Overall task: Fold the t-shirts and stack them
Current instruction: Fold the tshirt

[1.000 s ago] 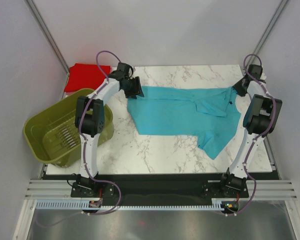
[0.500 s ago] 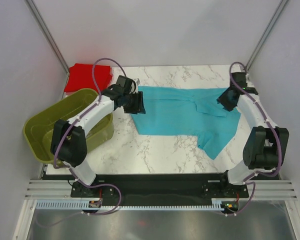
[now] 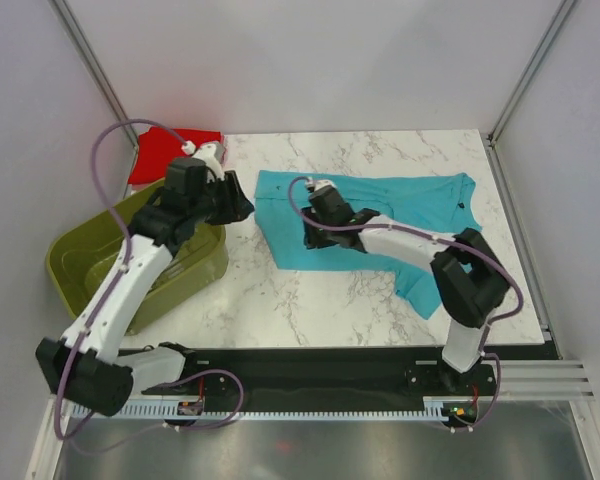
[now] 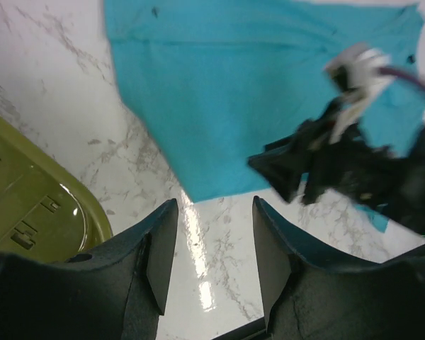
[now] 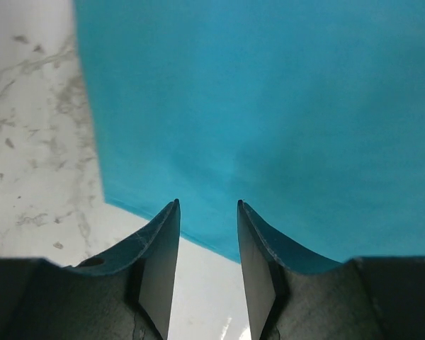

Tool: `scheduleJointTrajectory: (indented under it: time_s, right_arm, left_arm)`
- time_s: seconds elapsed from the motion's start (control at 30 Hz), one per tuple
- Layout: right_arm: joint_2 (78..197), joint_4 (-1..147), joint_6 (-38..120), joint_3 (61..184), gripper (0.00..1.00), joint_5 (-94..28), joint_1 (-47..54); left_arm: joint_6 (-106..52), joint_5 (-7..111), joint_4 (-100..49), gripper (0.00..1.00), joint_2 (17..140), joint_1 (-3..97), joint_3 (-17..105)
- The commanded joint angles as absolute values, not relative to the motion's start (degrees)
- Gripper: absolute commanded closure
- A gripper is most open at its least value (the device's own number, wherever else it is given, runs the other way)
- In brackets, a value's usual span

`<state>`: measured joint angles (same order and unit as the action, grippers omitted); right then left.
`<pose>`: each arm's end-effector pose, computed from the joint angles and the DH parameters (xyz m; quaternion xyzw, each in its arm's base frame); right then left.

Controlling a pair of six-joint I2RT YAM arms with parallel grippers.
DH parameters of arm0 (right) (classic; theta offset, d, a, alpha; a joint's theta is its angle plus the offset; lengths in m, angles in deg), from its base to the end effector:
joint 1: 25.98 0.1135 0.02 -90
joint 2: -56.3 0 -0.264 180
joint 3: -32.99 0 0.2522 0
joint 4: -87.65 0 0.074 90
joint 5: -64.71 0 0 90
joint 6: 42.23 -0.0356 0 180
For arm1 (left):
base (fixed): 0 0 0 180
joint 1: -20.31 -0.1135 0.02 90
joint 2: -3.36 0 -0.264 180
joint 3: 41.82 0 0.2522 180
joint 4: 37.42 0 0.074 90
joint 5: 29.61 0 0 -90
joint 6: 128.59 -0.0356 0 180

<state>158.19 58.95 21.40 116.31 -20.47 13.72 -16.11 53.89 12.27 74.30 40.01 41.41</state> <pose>0.3002 0.2454 0.2111 -0.0928 0.9259 0.1656 0.3265 0.2501 -0.0938 0.3503 0.0034 0.8954 -0.2066 0.3944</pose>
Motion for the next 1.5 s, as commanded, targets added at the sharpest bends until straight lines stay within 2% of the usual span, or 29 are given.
scheduleJointTrajectory:
  time_s: [0.0, 0.3, 0.7, 0.77, 0.8, 0.87, 0.93, 1.2, 1.47]
  right_arm:
    - [164.13, 62.91, 29.39, 123.90, 0.54, -13.80, 20.92]
    - [174.16, 62.82, 32.13, 132.61, 0.57, -8.69, 28.41]
    - [179.08, 62.11, 31.34, 133.76, 0.61, -6.40, 29.30]
    - [179.09, 62.03, 31.25, 134.02, 0.69, -6.22, 29.30]
    - [179.09, 62.03, 31.16, 134.11, 0.84, -5.52, 29.30]
    - [178.91, 61.59, 30.64, 134.55, 0.99, -4.03, 29.30]
    - [178.21, 61.15, 29.49, 134.99, 1.00, -2.36, 29.04]
    - [173.55, 66.76, 20.44, 129.02, 1.00, -13.94, 20.00]
    - [171.70, 78.53, 13.85, 122.87, 1.00, -32.39, 12.34]
  left_arm:
    - [-12.23, 57.75, 12.12, 0.45, 65.16, 38.94, 44.36]
    - [-8.01, 65.84, 12.03, 0.45, 51.72, 39.03, 43.93]
    - [-8.53, 66.10, 12.12, 0.45, 47.13, 38.94, 41.64]
    - [-8.62, 66.19, 12.12, 0.45, 47.04, 38.94, 41.20]
    - [-8.62, 66.11, 12.12, 0.45, 47.22, 38.94, 40.77]
    - [-8.80, 66.20, 12.03, 0.45, 47.48, 38.94, 40.06]
    - [-8.88, 66.37, 12.03, 0.45, 47.75, 38.94, 38.57]
    - [-9.15, 64.88, 12.03, 0.46, 50.03, 38.94, 35.05]
    - [-9.32, 63.12, 11.94, 0.46, 54.59, 38.94, 33.91]
